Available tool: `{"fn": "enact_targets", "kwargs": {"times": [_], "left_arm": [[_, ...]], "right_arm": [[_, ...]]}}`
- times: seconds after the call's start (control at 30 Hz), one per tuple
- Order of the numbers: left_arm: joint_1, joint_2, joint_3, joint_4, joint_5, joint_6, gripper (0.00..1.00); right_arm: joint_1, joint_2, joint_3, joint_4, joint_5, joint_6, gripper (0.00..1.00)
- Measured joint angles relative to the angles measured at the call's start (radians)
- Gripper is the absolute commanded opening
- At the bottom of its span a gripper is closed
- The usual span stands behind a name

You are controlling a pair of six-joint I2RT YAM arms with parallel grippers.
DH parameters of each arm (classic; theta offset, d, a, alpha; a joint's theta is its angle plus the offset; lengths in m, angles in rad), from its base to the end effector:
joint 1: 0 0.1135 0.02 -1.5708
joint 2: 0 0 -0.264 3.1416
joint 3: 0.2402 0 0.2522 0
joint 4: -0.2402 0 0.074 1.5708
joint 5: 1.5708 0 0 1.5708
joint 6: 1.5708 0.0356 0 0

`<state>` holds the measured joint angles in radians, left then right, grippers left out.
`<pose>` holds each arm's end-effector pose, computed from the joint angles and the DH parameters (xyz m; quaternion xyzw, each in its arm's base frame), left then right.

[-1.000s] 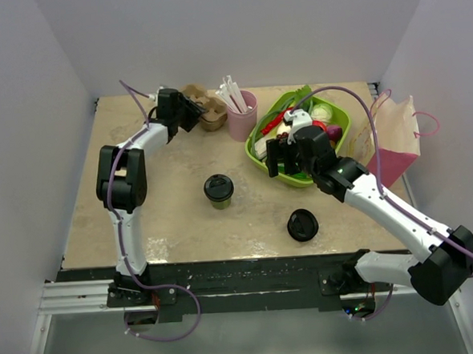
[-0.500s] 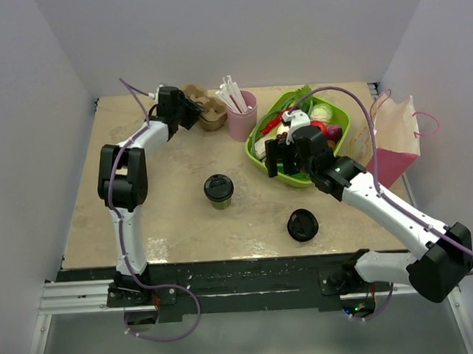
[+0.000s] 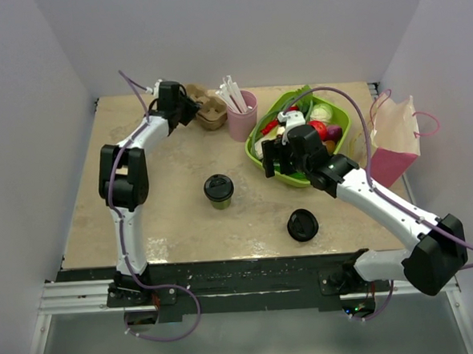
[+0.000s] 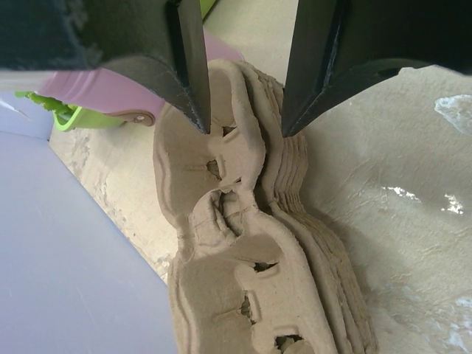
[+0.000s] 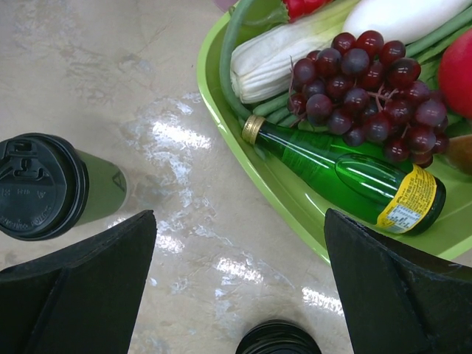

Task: Pack the takeout coffee

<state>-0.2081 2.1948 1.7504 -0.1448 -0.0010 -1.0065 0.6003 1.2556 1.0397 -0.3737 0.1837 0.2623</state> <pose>0.5013 -0.1058 0.2157 -0.3430 0.8125 -0.2686 0.3873 0.2354 0.1533 0.3100 -0.1051 0.8731 0.1226 0.4600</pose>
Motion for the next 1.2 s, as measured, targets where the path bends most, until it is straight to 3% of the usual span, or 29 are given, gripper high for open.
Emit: {"fn": "enact_targets", "kwargs": {"times": [0.67, 1.2], "left_arm": [[-0.006, 0.066, 0.054, -0.028, -0.001, 0.004, 0.35], [-0.008, 0.068, 0.058, -0.055, -0.023, 0.023, 0.37]], "right_arm": [[0.000, 0.016, 0.005, 0.000, 0.008, 0.000, 0.98], [0.000, 0.016, 0.005, -0.001, 0.010, -0.002, 0.98]]}}
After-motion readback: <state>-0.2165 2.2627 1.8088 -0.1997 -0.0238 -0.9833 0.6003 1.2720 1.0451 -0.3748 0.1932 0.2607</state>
